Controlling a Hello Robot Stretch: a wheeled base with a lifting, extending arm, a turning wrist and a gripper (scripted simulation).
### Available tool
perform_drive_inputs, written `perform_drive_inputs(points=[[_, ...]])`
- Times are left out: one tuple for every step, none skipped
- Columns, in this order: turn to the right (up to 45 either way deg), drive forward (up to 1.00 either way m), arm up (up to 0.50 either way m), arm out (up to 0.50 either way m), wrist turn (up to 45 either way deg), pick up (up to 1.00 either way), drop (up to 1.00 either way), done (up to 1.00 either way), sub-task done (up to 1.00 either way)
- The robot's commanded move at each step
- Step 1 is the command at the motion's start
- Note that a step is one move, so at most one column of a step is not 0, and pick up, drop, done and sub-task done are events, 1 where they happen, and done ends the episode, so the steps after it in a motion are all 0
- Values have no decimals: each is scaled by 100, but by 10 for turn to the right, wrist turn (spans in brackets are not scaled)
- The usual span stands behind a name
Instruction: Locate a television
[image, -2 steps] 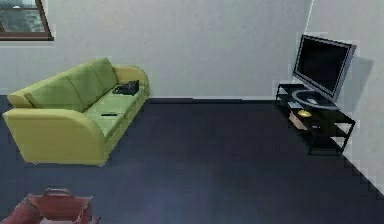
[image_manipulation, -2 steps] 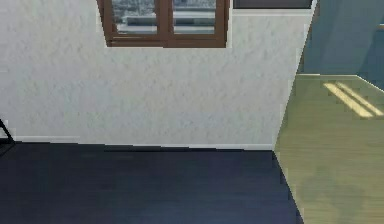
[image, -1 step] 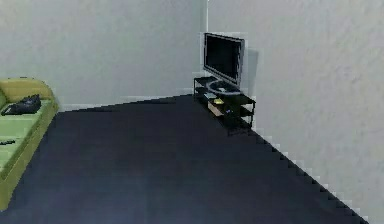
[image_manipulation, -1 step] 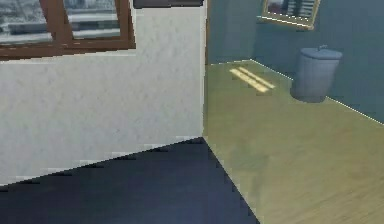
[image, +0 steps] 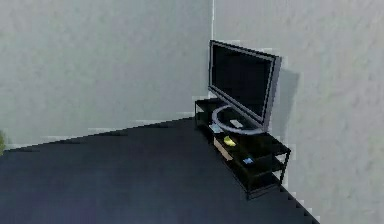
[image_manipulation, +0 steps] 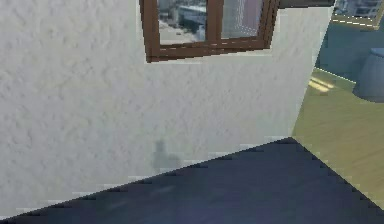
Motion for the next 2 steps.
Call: perform_drive_inputs(points=[[60,0,0,0,0,0,0,0,0],[0,80,0,0,0,0,0,0,0]])
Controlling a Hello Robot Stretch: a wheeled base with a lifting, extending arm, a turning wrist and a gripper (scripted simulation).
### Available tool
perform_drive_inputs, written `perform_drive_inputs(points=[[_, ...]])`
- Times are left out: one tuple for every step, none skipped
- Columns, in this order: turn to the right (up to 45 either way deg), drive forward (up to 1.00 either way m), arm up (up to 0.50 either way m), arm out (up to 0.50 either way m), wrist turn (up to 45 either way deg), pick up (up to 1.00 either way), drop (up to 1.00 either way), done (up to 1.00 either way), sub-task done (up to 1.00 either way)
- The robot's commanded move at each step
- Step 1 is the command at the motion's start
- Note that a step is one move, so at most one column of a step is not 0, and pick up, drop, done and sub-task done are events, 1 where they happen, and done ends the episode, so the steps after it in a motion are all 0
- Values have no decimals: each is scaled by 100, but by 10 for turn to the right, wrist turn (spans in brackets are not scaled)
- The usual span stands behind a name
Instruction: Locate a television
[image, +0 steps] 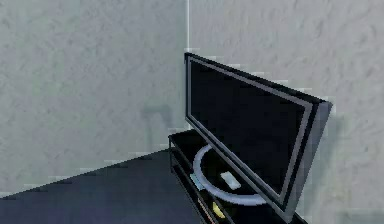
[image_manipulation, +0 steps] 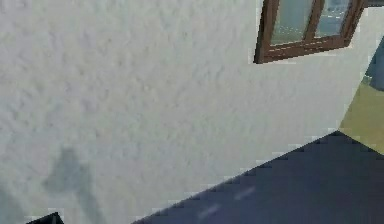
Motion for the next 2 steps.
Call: perform_drive_inputs(points=[[90,0,0,0,0,0,0,0,0],[0,0,0,0,0,0,0,100,0]])
